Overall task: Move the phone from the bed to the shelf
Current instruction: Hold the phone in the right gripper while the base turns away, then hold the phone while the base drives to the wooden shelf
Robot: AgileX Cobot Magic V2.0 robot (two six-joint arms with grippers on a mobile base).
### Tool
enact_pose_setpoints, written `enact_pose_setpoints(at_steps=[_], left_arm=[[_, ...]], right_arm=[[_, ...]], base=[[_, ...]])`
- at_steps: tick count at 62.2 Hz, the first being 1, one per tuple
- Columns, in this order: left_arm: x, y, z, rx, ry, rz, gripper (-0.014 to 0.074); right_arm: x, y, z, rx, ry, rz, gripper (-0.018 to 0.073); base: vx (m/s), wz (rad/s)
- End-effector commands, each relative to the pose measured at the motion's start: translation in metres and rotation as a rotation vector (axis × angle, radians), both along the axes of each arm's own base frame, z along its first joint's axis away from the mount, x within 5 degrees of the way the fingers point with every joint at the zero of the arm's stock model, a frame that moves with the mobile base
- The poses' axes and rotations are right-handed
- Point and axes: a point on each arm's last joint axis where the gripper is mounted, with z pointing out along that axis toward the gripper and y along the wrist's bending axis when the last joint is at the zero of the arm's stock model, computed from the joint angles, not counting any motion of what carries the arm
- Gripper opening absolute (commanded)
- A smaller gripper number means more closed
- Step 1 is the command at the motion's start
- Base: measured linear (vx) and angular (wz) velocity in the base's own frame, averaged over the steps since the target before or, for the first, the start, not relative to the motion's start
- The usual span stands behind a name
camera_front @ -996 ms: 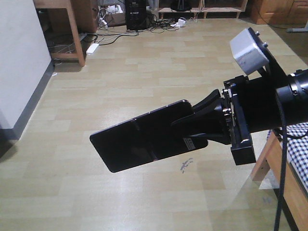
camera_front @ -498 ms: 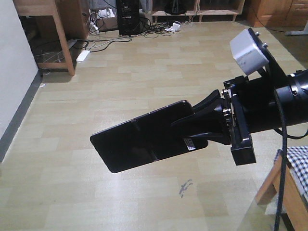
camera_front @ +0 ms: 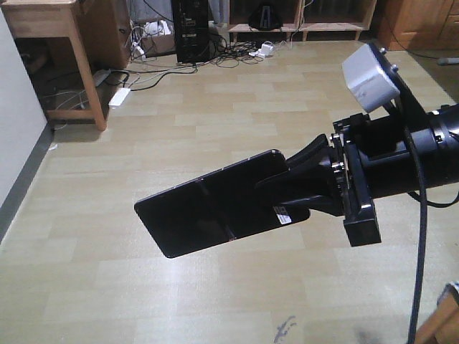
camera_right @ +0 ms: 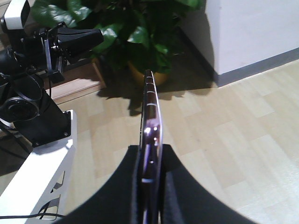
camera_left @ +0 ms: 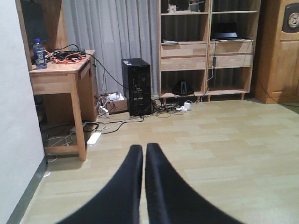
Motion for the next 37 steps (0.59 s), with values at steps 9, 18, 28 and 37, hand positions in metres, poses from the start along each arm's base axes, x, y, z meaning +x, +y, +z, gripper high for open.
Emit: enact_pose_setpoints(at_steps=[9,18,28,37], left_arm=[[-0.0021,0.0003,0.0153,-0.022,-0.105,0.003,0.0001],[-0.0021,0.0003,0.0153,-0.022,-0.105,0.003,0.0001],[-0.0021,0.0003,0.0153,-0.022,-0.105,0.003,0.0001],[-0.0021,0.0003,0.0153,-0.022,-0.105,0.003,0.0001]], right_arm=[[-0.0112,0.0021,0.0206,0.098,-0.012,0.055,-0.0003],[-0.0112,0.0021,0.0206,0.099,-0.012,0.055,-0.0003],[-0.0112,0.0021,0.0206,0.098,-0.012,0.055,-0.0003],[-0.0112,0.0021,0.0206,0.098,-0.012,0.055,-0.0003]], base=[[0.41,-0.02],[0.40,-0.06],[0.39,-0.12],[0.39,-0.19]])
